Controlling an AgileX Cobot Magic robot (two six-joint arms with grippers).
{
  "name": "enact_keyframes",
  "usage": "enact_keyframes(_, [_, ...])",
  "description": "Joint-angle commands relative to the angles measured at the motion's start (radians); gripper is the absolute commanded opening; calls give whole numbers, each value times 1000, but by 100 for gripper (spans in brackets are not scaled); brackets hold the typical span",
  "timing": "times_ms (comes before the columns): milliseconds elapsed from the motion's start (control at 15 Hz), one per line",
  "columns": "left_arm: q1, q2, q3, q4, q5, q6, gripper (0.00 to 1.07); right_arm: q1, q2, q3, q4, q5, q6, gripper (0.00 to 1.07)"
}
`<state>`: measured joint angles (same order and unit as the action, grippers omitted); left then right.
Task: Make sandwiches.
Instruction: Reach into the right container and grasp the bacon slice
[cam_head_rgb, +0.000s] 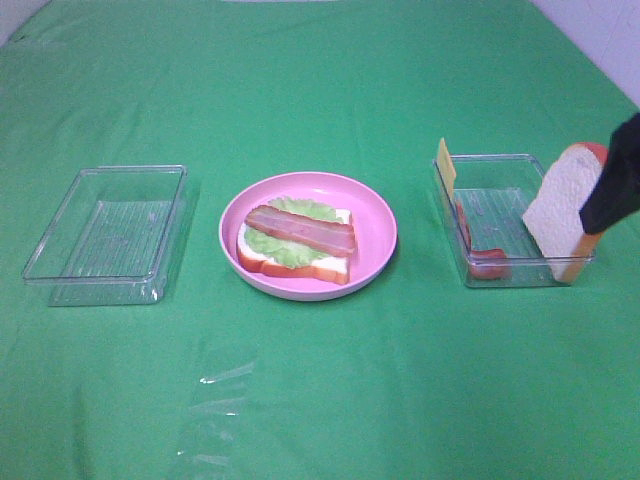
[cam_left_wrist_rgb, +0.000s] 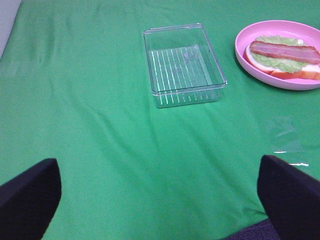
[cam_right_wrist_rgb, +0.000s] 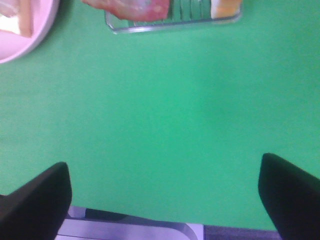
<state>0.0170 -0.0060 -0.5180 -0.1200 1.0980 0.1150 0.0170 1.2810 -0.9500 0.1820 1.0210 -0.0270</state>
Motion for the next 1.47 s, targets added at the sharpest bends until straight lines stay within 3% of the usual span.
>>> enact_keyframes(67, [1,-23,-1,-8,-16,-8,99,126,196,-175,12,-21,-7,96])
enact_keyframes(333, [1,-23,-1,-8,-16,-8,99,225,414,-379,7,-31,4,96])
enact_keyframes(533, [1,-22,-1,-8,-16,-8,99,237,573,-503,-15,-36,0,96])
enact_keyframes(1067, [1,-22,-1,-8,-16,-8,99,235,730,-519,-62,-62,-18,95])
enact_keyframes(1333, [1,-22,-1,-8,-16,-8,99,235,750,-519,-63,-77,-23,78])
enact_keyframes(1467, [1,-22,-1,-8,-16,-8,99,235,766,-519,-63,-75,-19,76])
